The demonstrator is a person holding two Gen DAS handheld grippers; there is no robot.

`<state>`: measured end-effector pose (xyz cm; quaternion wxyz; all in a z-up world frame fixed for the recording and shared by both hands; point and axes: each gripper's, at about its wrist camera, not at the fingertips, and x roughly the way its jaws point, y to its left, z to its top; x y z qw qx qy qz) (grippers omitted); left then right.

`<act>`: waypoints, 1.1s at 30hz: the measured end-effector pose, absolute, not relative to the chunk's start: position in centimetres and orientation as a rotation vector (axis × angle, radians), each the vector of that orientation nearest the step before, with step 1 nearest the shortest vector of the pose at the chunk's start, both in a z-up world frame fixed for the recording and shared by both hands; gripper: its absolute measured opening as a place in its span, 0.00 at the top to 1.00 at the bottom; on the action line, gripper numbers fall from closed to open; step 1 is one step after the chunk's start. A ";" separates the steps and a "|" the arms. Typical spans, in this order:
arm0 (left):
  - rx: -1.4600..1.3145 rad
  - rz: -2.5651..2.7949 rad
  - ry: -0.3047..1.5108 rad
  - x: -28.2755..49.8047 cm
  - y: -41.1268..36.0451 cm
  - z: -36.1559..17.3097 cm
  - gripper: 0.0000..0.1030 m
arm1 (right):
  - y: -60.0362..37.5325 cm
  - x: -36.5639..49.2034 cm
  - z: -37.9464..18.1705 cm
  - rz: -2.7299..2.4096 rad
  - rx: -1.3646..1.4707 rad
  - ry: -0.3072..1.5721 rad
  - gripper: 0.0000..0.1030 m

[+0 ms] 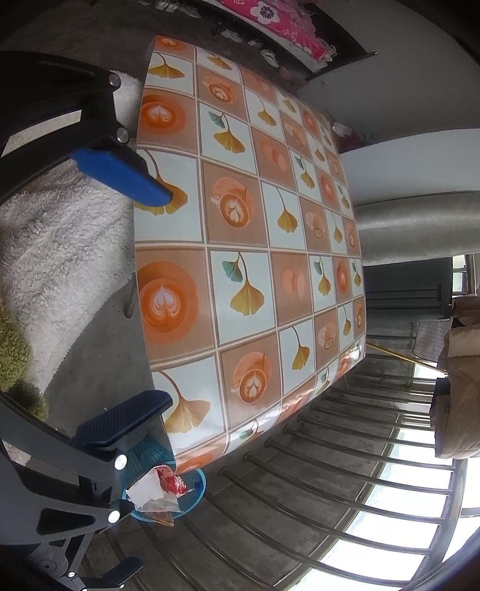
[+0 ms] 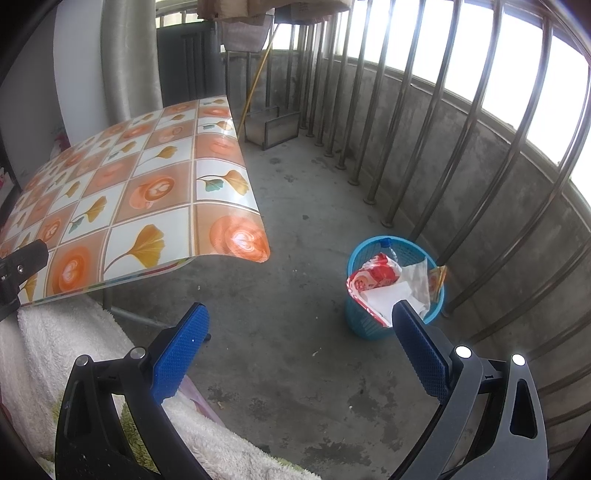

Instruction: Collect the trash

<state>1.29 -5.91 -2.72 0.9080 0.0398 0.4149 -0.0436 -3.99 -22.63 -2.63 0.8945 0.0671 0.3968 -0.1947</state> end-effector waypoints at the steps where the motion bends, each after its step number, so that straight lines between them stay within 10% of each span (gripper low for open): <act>1: 0.081 -0.090 0.857 1.3 -5.9 -2.7 0.05 | -22.6 -4.0 -2.6 -0.404 0.139 0.823 0.07; 33: 0.076 -0.082 0.861 1.4 -4.8 -2.6 0.05 | -22.8 -4.0 -2.6 -0.401 0.138 0.823 0.07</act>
